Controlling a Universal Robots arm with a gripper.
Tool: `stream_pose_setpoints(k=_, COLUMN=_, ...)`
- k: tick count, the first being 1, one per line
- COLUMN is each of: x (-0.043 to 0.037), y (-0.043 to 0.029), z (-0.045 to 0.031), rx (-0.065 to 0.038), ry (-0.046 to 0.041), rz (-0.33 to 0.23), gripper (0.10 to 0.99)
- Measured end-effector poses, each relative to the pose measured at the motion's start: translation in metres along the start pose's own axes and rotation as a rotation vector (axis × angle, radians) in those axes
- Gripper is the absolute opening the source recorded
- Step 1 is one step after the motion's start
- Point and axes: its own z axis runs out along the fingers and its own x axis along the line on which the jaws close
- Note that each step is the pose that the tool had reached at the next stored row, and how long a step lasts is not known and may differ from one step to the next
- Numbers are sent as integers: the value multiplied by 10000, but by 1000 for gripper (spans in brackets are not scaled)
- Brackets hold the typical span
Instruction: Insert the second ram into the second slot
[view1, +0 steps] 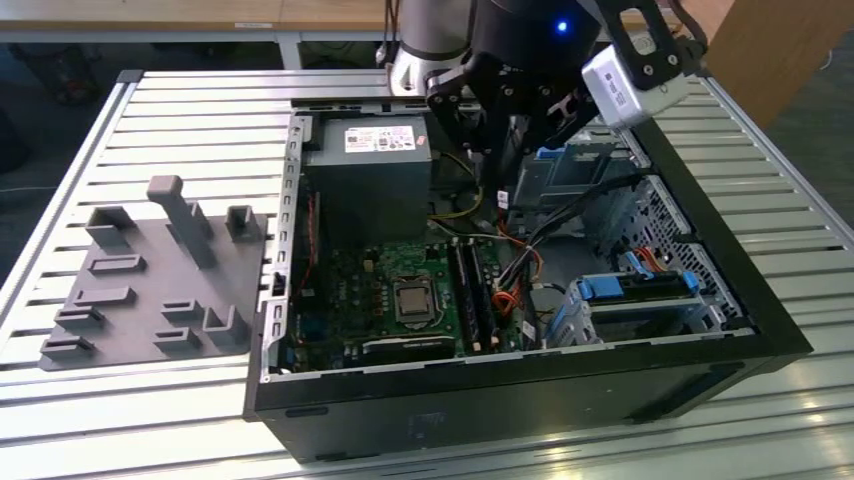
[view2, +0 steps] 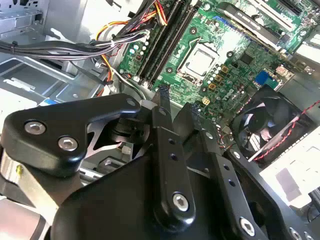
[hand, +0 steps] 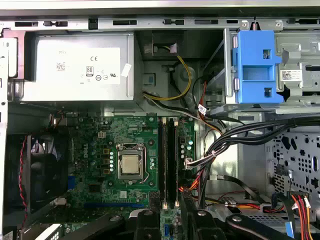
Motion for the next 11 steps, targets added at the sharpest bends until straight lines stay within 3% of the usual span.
stream_pose_setpoints(k=6, x=-1, y=-6, z=104, rx=0, ry=-5, rz=-1, gripper=294)
stream_pose_setpoints(k=7, x=-1, y=-7, z=121, rx=-1, ry=-6, rz=-1, gripper=224)
stream_pose_setpoints(k=11, x=-1, y=-10, z=190, rx=-1, ry=-9, rz=-1, gripper=212)
